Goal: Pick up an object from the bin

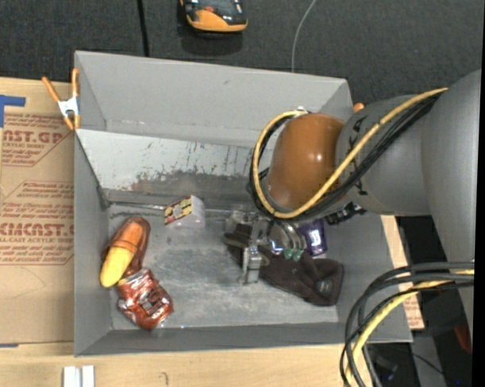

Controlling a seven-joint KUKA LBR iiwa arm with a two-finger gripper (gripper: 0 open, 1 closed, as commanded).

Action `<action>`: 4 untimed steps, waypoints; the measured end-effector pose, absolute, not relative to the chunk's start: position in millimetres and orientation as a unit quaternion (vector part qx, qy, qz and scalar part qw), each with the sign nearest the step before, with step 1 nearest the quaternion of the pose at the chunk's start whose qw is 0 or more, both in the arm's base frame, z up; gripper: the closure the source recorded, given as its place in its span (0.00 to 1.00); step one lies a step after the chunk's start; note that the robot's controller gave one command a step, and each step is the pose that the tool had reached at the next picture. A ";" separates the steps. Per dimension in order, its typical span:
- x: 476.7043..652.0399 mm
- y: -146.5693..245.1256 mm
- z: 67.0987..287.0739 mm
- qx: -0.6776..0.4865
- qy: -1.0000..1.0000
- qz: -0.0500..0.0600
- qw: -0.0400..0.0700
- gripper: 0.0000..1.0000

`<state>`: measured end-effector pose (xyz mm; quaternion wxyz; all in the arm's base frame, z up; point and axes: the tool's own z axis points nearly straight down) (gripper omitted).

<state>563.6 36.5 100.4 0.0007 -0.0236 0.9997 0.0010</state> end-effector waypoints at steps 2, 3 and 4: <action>557.6 -25.6 74.9 0.012 1.000 0.001 0.001 0.00; 570.2 -45.9 70.0 0.140 0.990 0.001 0.001 1.00; 570.1 -45.9 70.0 0.140 0.990 0.001 0.001 1.00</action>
Offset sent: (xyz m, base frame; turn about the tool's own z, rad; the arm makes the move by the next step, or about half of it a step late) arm -0.0090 -0.0711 -0.0290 0.0789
